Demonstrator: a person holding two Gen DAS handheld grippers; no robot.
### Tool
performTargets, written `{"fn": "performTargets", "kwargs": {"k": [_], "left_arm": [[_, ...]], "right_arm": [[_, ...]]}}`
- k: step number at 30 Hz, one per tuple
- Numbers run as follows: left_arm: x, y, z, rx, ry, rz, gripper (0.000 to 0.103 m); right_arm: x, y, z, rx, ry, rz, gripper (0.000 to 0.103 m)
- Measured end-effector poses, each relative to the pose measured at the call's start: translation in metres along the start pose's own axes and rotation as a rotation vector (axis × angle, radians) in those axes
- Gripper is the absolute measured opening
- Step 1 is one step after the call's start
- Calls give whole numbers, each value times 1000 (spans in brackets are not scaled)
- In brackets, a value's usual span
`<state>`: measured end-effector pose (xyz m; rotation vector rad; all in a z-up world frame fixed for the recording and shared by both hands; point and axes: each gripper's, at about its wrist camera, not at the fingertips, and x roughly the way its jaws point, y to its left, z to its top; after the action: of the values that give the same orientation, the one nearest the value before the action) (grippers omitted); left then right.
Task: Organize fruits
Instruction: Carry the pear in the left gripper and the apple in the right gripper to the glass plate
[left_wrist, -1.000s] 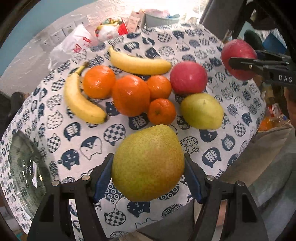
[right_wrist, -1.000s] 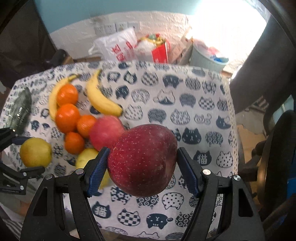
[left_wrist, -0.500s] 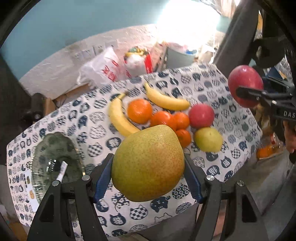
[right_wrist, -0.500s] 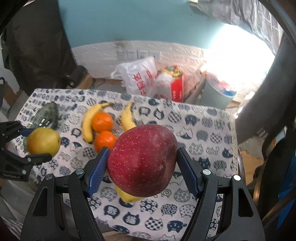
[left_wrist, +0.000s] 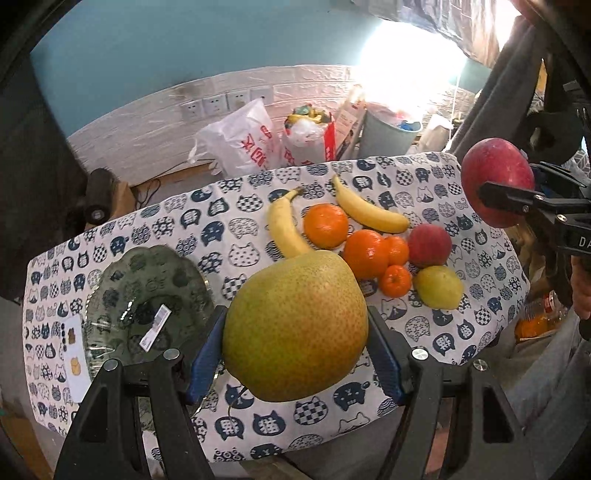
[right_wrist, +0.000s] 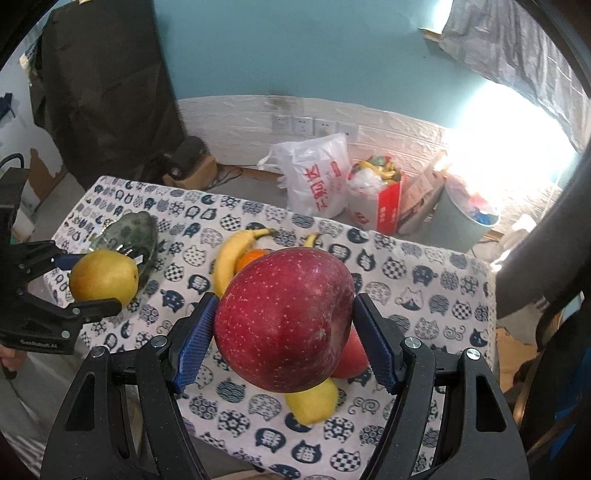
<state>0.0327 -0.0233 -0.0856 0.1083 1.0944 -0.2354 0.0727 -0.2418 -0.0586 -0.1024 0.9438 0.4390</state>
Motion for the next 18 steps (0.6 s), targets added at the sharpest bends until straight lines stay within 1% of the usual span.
{"fn": "performTargets", "kwargs": {"k": [11,18], "left_arm": [[-3,55,-17,-99,-1,48,73],[4,93,-32,-172,20,68,73]], "right_arm": [[34,49,26,-50,44,80,74],[61,88,42,-105,79,122,74]]}}
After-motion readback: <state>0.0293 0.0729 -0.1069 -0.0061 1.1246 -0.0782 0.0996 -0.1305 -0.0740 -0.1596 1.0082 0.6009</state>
